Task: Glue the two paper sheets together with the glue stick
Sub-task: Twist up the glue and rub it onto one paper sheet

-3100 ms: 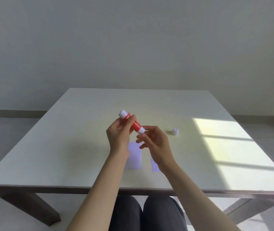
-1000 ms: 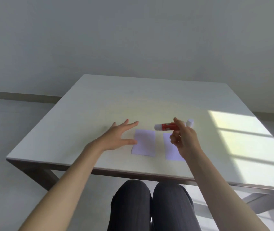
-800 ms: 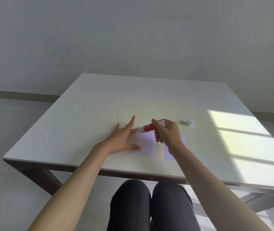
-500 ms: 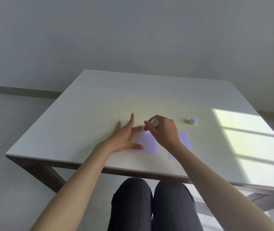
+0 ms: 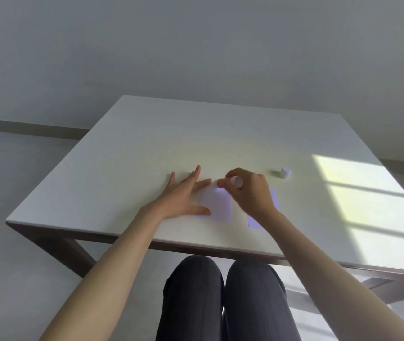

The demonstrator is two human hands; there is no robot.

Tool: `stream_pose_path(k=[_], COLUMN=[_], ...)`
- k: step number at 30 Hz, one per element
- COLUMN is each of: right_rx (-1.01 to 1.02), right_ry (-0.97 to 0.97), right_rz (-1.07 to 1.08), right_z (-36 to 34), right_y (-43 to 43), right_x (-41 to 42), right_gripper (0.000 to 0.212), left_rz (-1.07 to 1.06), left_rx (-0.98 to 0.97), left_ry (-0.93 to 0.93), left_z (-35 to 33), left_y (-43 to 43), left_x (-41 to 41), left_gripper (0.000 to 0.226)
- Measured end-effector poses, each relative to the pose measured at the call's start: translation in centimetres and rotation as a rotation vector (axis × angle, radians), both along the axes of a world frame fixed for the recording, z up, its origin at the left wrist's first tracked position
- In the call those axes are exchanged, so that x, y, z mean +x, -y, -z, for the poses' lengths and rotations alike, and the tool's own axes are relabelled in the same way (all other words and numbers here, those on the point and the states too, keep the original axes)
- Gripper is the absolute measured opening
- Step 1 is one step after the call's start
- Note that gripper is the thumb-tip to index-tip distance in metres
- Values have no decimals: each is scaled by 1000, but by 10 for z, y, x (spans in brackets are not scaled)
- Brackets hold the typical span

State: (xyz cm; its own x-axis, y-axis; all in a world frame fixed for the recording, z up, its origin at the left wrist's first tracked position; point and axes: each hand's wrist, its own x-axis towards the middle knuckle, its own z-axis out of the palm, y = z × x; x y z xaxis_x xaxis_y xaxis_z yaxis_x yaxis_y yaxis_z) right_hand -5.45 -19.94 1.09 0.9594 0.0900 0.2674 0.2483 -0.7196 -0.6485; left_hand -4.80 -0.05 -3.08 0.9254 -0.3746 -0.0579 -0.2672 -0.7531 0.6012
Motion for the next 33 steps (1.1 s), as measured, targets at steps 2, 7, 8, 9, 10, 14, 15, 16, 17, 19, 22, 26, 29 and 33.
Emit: stream_pose_path(k=[2,7,8,9,10,14,15,16,17,19,22,26,29,33], right_rx=[-52,35,36,28,16,-17,-6,12,37,71,53,119,160,114], right_ry=[72,-18,-31,-36,-35,-35,-51,-63,-70,-76,-51,-117,-130,-56], right_rz=[-126,-129,-71,-23,-8,-236,-287,-295,-265,-147,-47,-261,-273,-98], right_z=[6,-4,-7,-8,-8,-6,-7,-8,-8,-9,-4,-3,-7,-6], right_y=[-7,5,10,14,15,10,11,13,17,24,26,27,37,41], right_x=[-17,-4,1,4,3,-26,-30,-29,-26,-17,-20,-40,-38,-33], right_gripper=[18,13,15,18,19,13,12,13,14,19,26,7,10,6], left_rz=[13,6,5,5,3,1,-1,-3,-2,10,8,-63,-33,32], left_rx=[73,79,64,53,52,62,53,50,55,78,76,51,36,69], left_ry=[35,38,31,27,25,17,11,7,7,21,18,-19,-1,21], left_z=[-1,-2,-2,-2,-3,0,0,1,1,2,2,4,4,1], left_y=[2,2,2,1,1,2,2,2,1,0,-1,0,-1,0], left_x=[0,-1,-1,-1,-1,2,2,2,2,2,2,3,2,1], left_gripper=[101,97,99,98,96,91,91,92,93,93,92,91,88,84])
